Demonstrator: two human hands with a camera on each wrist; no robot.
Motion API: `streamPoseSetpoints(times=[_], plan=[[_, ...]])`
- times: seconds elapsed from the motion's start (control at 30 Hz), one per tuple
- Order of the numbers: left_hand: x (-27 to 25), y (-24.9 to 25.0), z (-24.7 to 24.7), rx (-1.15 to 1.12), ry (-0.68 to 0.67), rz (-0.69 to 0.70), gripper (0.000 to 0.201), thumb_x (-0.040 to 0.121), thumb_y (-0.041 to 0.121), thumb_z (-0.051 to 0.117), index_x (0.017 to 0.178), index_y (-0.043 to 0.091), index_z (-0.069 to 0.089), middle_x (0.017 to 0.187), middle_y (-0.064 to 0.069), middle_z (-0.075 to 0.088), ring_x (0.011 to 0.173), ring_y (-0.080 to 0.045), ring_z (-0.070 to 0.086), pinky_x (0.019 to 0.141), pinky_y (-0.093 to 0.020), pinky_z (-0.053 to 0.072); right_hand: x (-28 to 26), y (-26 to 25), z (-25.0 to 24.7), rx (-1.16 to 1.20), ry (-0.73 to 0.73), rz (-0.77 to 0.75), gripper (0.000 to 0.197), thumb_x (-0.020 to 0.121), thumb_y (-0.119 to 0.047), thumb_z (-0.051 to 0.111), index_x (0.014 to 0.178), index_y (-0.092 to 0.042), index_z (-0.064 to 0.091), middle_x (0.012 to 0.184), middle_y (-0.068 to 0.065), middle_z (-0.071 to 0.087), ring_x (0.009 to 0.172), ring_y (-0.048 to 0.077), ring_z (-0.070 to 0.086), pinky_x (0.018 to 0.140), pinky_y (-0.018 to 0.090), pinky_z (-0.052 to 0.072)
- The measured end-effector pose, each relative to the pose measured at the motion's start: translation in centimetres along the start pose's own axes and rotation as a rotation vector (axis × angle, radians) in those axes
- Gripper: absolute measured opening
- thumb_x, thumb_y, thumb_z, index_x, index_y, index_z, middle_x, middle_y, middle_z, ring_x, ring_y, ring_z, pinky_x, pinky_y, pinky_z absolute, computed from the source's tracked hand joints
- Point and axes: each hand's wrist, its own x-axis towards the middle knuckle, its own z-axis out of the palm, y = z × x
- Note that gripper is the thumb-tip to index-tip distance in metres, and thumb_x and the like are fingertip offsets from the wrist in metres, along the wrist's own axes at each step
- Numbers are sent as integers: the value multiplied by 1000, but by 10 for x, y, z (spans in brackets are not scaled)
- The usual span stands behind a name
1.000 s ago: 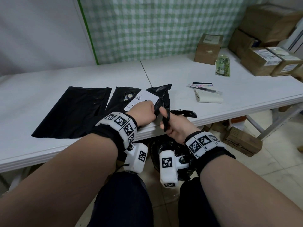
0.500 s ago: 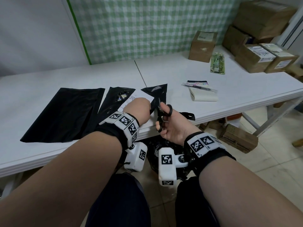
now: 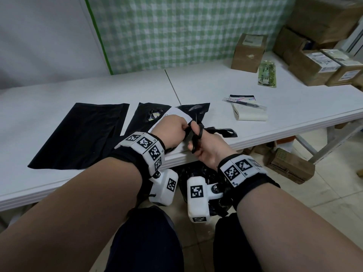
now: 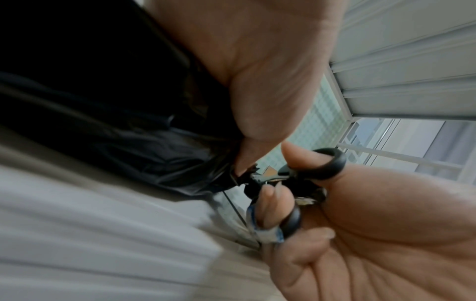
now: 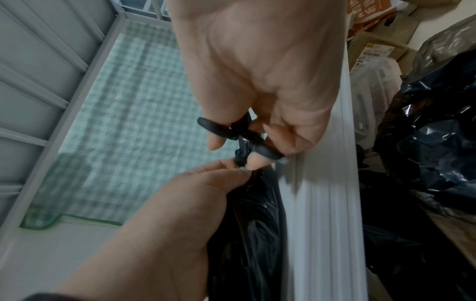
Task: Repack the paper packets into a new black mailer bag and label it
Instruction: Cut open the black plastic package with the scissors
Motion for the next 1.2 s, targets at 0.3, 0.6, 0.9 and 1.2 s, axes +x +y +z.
streamPoseSetpoints(times=[0.3,0.6,0.9,1.2], plan=[[-4,0,-7,-48,-58,44,12,85,7,52,83,12,62,75,-3,52,78,-19,45,58,-27,30,7,-6,4,-27,-10,-26,39,90,-50,51,71,-18,58,58,5,46,43,13,43,42,22,22],[-4,-2,-9,-96,-93,46,11,85,8,56,88,7,66,72,-1,53,75,-19,46,55,-14,31,12,-8,3,-44,85,-57,32,88,-45,59,79,-14,58,56,5,51,38,10,43,40,19,23],[-5,-4,-11,-112,-154,28,19,85,11,59,101,7,68,87,-7,59,77,-18,49,58,-17,35,16,-16,1,-90,139,-77,30,88,-40,62,78,-13,53,55,7,50,29,7,40,32,13,25],[3,-3,-7,-54,-97,-108,22,90,10,49,108,5,61,114,-14,63,108,-28,55,84,-26,40,9,-30,-8,-81,0,48,41,86,-55,53,74,-16,57,57,2,52,49,13,46,50,24,24]])
